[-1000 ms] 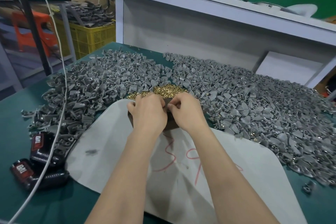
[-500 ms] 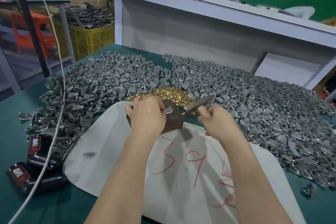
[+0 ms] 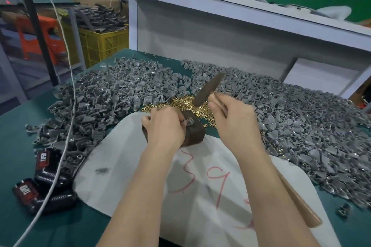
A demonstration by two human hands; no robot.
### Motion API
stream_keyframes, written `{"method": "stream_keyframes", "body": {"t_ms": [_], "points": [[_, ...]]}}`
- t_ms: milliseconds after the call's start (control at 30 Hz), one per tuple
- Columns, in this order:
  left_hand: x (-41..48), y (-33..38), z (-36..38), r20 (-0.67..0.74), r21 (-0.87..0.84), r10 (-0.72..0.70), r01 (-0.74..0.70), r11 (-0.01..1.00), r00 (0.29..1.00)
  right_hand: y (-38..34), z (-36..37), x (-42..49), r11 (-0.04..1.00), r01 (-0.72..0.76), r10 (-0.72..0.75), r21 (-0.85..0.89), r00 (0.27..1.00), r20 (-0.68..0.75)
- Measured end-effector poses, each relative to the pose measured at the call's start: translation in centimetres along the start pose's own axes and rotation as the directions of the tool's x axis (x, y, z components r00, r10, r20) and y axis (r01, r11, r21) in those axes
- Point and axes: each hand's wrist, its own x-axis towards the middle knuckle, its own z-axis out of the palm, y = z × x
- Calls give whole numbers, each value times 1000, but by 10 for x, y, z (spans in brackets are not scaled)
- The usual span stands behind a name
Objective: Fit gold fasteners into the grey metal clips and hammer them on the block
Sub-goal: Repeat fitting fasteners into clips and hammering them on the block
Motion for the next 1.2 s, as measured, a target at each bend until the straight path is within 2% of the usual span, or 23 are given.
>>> {"method": "stream_keyframes", "body": {"t_ms": [100, 233, 467, 800, 1200], "points": [[1, -1, 0, 7, 11, 12, -12, 1000, 1000, 3, 10, 1, 997, -80, 82, -20, 989, 120], [0, 0, -1, 10, 7, 18, -18, 1000, 1000, 6, 21, 13, 970, -242, 229, 11, 929, 289], [-1, 0, -2, 32, 14, 22, -23, 1000, 999, -3, 36, 25, 968, -238, 185, 83, 893, 410], [-3, 2, -4, 37, 16, 16, -16, 1000, 999, 3, 43, 21, 991, -122, 90, 58, 916, 391], [-2, 1, -2, 20, 22, 12, -13, 1000, 1000, 6, 47, 16, 997, -75, 79, -24, 928, 365]]}}
